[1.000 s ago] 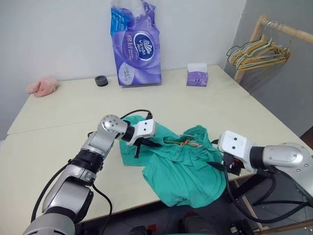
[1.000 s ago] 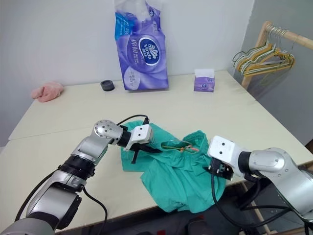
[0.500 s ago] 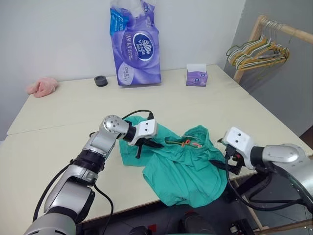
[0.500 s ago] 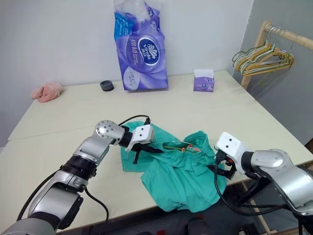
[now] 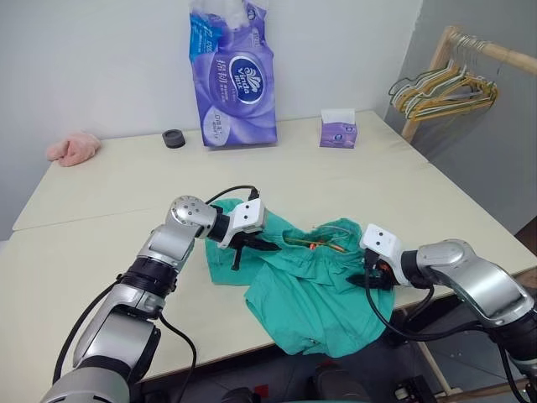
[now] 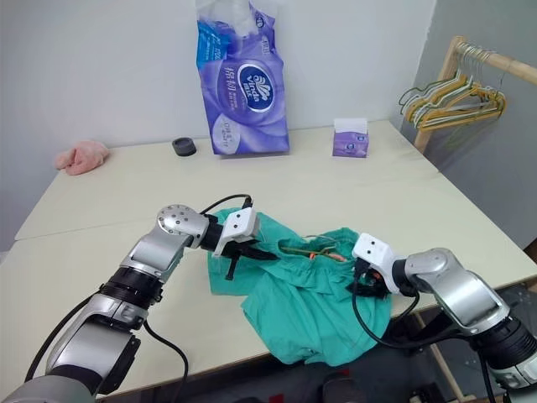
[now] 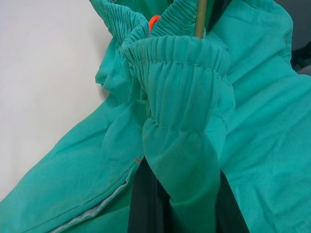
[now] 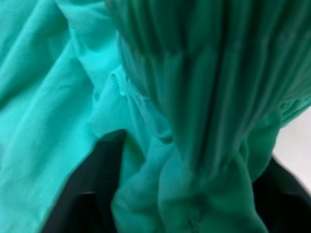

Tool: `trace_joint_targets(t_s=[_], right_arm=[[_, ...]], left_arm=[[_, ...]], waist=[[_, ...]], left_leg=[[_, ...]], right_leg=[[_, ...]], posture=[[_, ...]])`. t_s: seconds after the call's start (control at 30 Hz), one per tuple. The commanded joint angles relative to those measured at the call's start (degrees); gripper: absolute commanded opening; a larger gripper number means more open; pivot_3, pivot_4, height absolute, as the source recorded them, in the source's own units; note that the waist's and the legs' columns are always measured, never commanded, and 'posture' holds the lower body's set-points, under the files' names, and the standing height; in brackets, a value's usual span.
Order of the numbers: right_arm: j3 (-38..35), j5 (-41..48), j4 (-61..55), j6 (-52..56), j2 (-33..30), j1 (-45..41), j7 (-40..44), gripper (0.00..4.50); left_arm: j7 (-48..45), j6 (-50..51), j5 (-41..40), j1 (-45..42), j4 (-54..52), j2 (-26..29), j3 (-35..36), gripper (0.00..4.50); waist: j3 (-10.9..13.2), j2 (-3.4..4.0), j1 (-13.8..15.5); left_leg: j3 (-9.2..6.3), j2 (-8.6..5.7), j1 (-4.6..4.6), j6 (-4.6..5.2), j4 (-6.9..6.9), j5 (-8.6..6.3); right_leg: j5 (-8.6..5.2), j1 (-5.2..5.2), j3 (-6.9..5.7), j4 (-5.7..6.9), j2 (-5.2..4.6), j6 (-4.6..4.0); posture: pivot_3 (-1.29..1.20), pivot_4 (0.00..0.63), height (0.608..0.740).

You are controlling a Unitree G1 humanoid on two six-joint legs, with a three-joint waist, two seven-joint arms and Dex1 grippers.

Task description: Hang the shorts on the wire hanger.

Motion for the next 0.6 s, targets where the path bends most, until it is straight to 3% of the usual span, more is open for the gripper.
trace_joint_targets(t_s=[0.03, 0.17, 0.33, 0.43, 0.6], right_arm=[[0.3, -1.5, -0.9, -2.2, 0.4, -1.4, 1.2, 1.5], [-0.2, -1.8, -2.4, -2.4, 0.5, -1.3, 1.9, 0.13], [-2.8, -0.2, -6.8, -0.3, 0.4, -0.7, 2.4, 0.06], [-4.7, 0.9, -10.0, 1.1, -1.1, 1.0, 3.0, 0.0], [-8.9, 3.0, -14.7, 2.5, -4.5, 5.0, 3.8, 0.0]], left_arm=[[-0.3, 0.7, -1.5, 0.4, -2.9, 0.8, 1.6, 0.0], [0.1, 0.8, -1.7, 1.3, -3.8, 0.8, 1.8, 0.0], [-0.1, 2.5, -3.3, 2.2, -4.5, -0.1, 2.7, 0.0], [0.0, 1.6, -2.9, 2.1, -3.5, 0.1, 3.4, 0.6], [2.0, 2.1, -4.3, 0.0, 0.8, 0.8, 7.3, 2.07]], waist=[[0.0, 0.0, 0.0], [0.0, 0.0, 0.1], [0.0, 0.01, 0.3], [0.0, 0.01, 0.3], [0.0, 0.0, 1.1]], left_leg=[[0.0, 0.0, 0.0, 0.0, 0.0, 0.0], [-0.01, 0.0, 0.0, 0.0, 0.0, 0.0], [-0.01, 0.0, 0.0, 0.0, 0.0, 0.0], [-0.01, 0.0, -0.01, 0.0, 0.0, 0.0], [-0.01, 0.0, 0.0, 0.0, 0.01, 0.0]], right_leg=[[0.0, -0.01, 0.0, 0.01, 0.0, 0.0], [0.0, -0.01, 0.0, 0.02, 0.0, 0.0], [0.0, -0.01, 0.0, 0.02, 0.0, 0.0], [0.0, -0.02, -0.01, 0.02, 0.0, 0.0], [0.0, -0.01, -0.01, 0.02, -0.01, 0.0]], posture=[[-0.24, 0.041, 0.74], [-0.24, 0.039, 0.74], [-0.24, 0.036, 0.74], [-0.24, 0.034, 0.74], [-0.25, 0.029, 0.74]])
